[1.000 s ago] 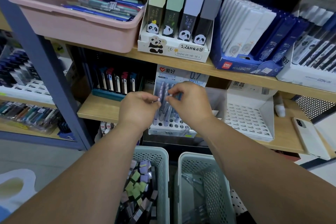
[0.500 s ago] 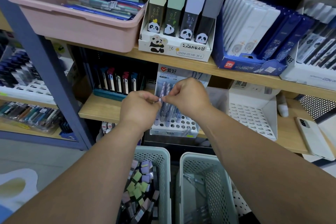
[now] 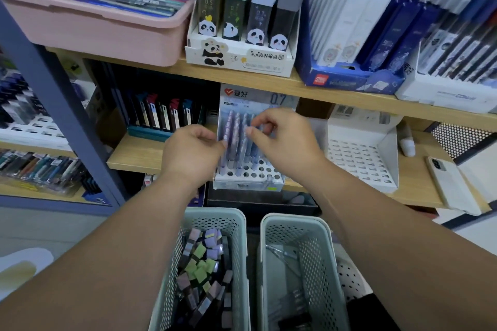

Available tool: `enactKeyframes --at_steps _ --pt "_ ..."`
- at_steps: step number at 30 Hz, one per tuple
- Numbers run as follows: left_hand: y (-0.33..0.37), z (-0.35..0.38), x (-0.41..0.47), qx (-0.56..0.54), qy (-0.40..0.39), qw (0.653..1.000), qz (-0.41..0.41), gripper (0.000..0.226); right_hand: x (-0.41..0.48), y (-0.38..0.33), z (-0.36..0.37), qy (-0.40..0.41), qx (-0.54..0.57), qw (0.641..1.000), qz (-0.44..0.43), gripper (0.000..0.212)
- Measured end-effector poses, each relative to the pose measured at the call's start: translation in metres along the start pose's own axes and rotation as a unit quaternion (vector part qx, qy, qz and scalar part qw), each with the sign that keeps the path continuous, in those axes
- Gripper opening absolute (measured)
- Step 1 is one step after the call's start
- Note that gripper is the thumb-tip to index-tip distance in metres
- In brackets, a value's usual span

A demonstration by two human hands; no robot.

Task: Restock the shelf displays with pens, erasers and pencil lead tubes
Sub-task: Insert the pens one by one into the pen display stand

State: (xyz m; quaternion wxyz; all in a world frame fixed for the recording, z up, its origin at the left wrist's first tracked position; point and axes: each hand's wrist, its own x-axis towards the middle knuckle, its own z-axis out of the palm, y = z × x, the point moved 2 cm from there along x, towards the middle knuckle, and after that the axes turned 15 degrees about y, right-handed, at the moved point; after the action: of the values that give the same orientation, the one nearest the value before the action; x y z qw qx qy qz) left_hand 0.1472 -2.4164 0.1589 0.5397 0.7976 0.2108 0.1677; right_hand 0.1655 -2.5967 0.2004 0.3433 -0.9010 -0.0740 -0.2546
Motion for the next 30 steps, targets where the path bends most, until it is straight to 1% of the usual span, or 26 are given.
enactKeyframes --at_steps 4,6,8,10,12,13,15,17,18,20,21,23,25,27,30 --pt "0.002 -0.011 -0.016 0.04 0.012 0.998 0.048 0.014 -0.04 0.036 -0.036 0.05 0.012 0.998 0.019 0.005" --pt "0.002 -0.014 -0.028 0.067 0.0 0.995 0.071 0.016 -0.062 0.062 -0.052 0.052 0.006 0.997 0.058 0.004" --pt "0.0 -0.014 -0.046 0.101 -0.014 0.991 0.086 0.018 -0.088 0.093 -0.064 0.03 0.003 0.993 0.115 0.005" --pt "-0.009 -0.013 -0.069 0.126 -0.043 0.987 0.086 0.02 -0.116 0.124 -0.07 -0.026 -0.031 0.987 0.155 0.007" --pt "-0.028 -0.007 -0.096 0.176 -0.11 0.974 0.089 0.019 -0.144 0.152 -0.069 -0.107 -0.071 0.975 0.183 0.004" --pt "-0.042 -0.002 -0.108 0.213 -0.151 0.961 0.087 0.018 -0.157 0.165 -0.064 -0.157 -0.08 0.964 0.198 0.007" --pt "-0.072 0.01 -0.128 0.279 -0.222 0.931 0.077 0.019 -0.182 0.186 -0.05 -0.27 -0.093 0.93 0.232 0.02" --pt "-0.102 0.027 -0.14 0.335 -0.261 0.902 0.074 0.022 -0.205 0.2 -0.036 -0.36 -0.109 0.889 0.263 0.031" --pt "-0.116 0.037 -0.145 0.359 -0.27 0.89 0.08 0.025 -0.216 0.205 -0.029 -0.391 -0.113 0.873 0.269 0.034" --pt "-0.137 0.058 -0.153 0.382 -0.269 0.879 0.092 0.03 -0.231 0.217 -0.012 -0.423 -0.106 0.853 0.286 0.044" --pt "-0.145 0.068 -0.157 0.378 -0.262 0.883 0.092 0.031 -0.236 0.224 -0.002 -0.429 -0.099 0.848 0.296 0.049" --pt "-0.158 0.081 -0.167 0.375 -0.228 0.894 0.091 0.033 -0.24 0.238 0.019 -0.432 -0.112 0.848 0.288 0.055" --pt "-0.167 0.088 -0.177 0.383 -0.201 0.897 0.093 0.037 -0.234 0.253 0.041 -0.424 -0.136 0.853 0.271 0.05" --pt "-0.179 0.089 -0.184 0.369 -0.199 0.905 0.068 0.041 -0.229 0.269 0.064 -0.43 -0.158 0.853 0.25 0.043" --pt "-0.199 0.088 -0.191 0.365 -0.208 0.905 0.067 0.045 -0.227 0.293 0.098 -0.435 -0.189 0.851 0.226 0.053"
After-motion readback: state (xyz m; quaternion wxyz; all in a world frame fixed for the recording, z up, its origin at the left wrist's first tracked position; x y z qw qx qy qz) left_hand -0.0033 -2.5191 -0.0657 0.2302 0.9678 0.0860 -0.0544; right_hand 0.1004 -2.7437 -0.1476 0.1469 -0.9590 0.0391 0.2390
